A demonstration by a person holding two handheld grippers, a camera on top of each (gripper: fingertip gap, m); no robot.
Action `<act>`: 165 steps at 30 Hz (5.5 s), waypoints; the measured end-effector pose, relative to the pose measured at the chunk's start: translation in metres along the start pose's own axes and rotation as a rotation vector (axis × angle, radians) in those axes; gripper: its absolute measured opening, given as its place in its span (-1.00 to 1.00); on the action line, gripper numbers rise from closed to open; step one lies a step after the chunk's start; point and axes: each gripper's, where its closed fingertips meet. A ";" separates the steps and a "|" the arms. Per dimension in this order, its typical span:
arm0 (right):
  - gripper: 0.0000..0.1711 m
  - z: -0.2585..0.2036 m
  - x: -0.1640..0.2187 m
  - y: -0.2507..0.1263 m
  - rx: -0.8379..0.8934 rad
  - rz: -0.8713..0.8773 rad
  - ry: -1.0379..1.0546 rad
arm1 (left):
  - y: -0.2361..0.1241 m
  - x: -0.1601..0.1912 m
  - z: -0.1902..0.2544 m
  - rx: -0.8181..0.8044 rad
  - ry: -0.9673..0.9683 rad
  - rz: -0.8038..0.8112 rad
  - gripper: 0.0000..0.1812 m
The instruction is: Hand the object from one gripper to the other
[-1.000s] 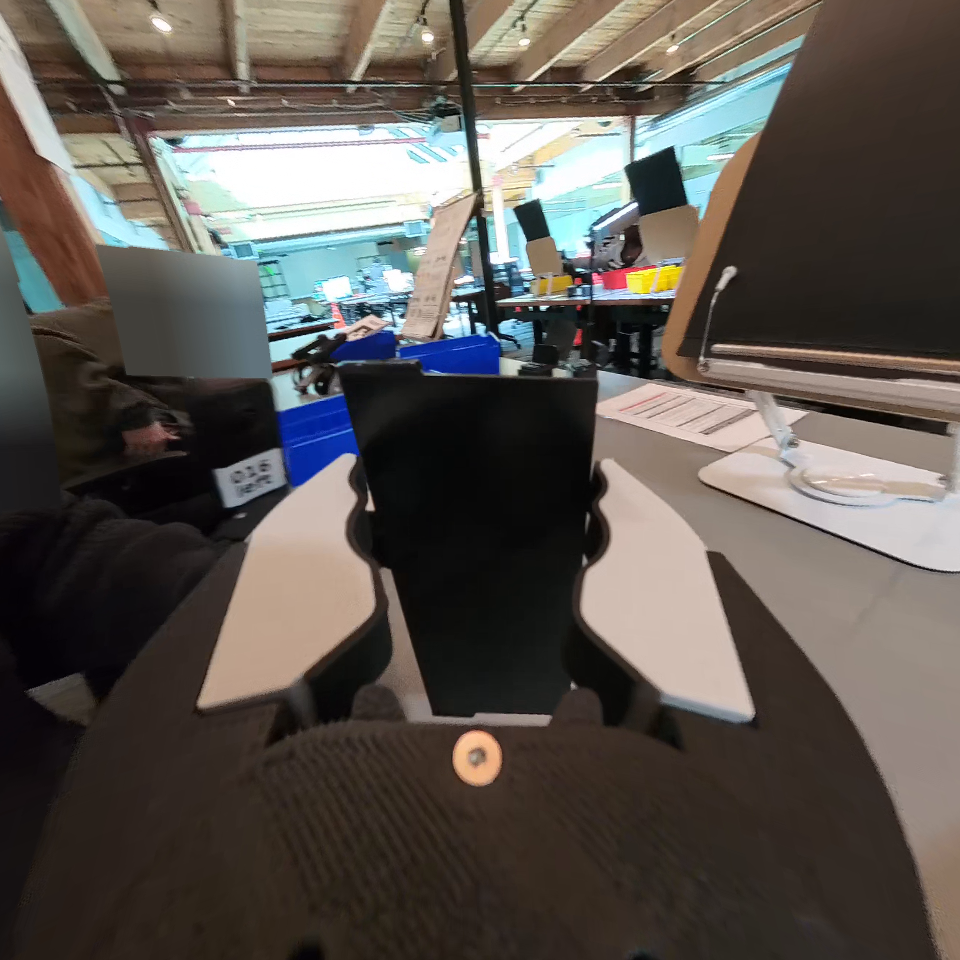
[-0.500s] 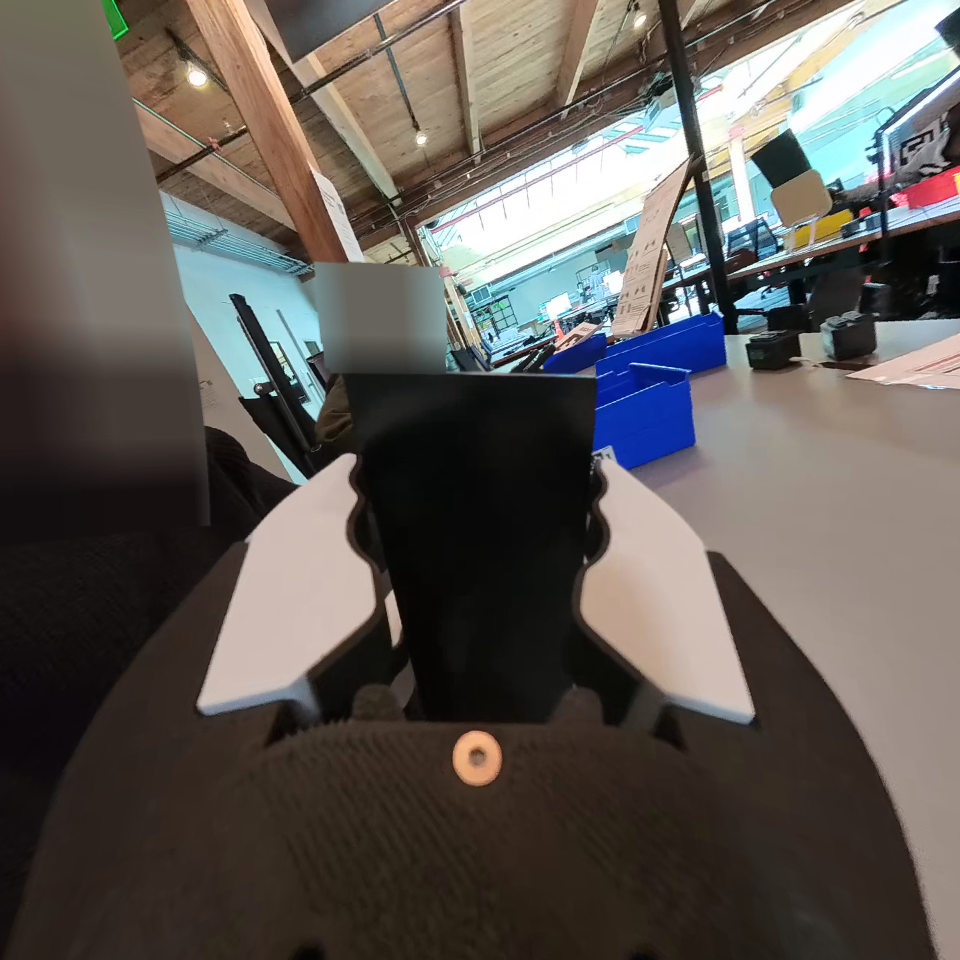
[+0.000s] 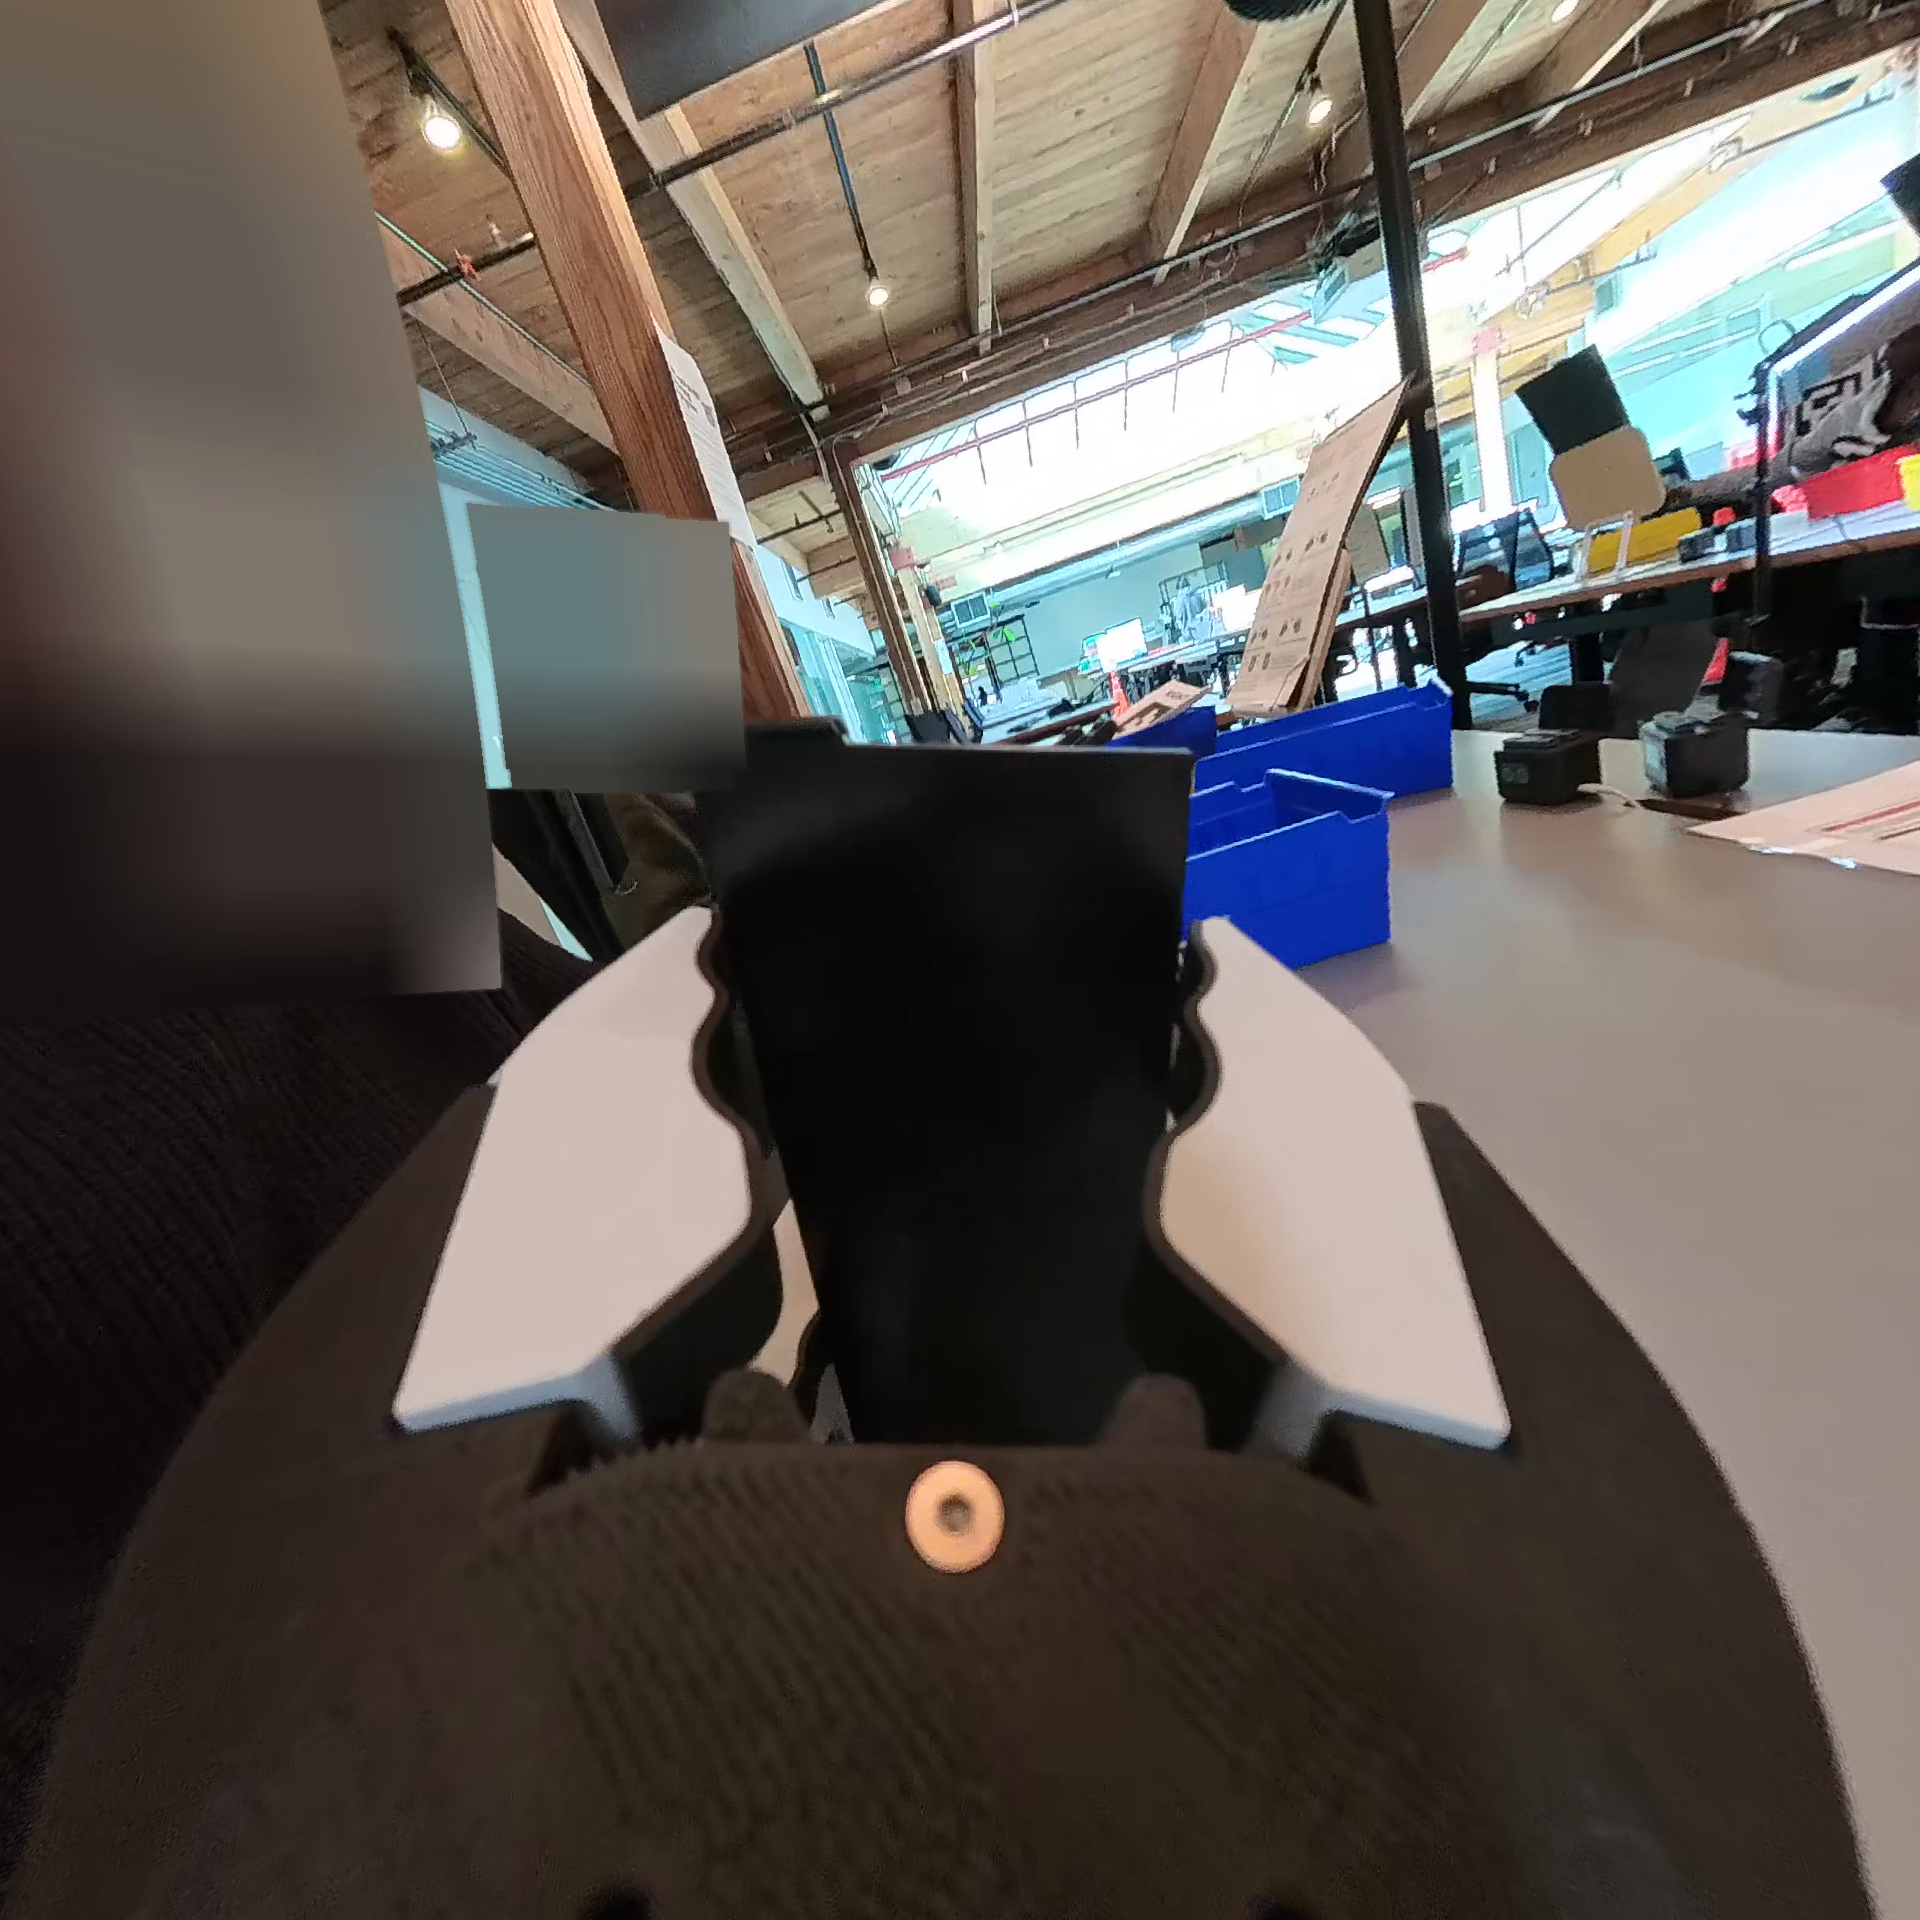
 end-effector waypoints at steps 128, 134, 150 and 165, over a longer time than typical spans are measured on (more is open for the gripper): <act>0.08 0.074 0.085 0.008 0.670 -0.474 -0.306 | -0.115 -0.071 -0.067 -0.123 -0.446 0.597 -0.18; 0.08 0.052 0.058 0.007 0.315 -0.132 0.064 | -0.109 -0.071 -0.061 -0.073 -0.407 0.606 0.04; 0.07 0.006 0.077 0.046 -0.008 -0.133 0.142 | -0.086 -0.073 -0.033 0.113 -0.410 0.534 0.30; 0.08 0.000 0.085 0.054 -0.057 -0.145 0.168 | -0.085 -0.072 -0.024 0.112 -0.333 0.519 -0.02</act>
Point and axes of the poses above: each gripper's, where its closed fingertips meet, y out along the fingers, x out of its underside, z = x × y across the jaws, and after that the axes turned 11 degrees about -z, right-handed
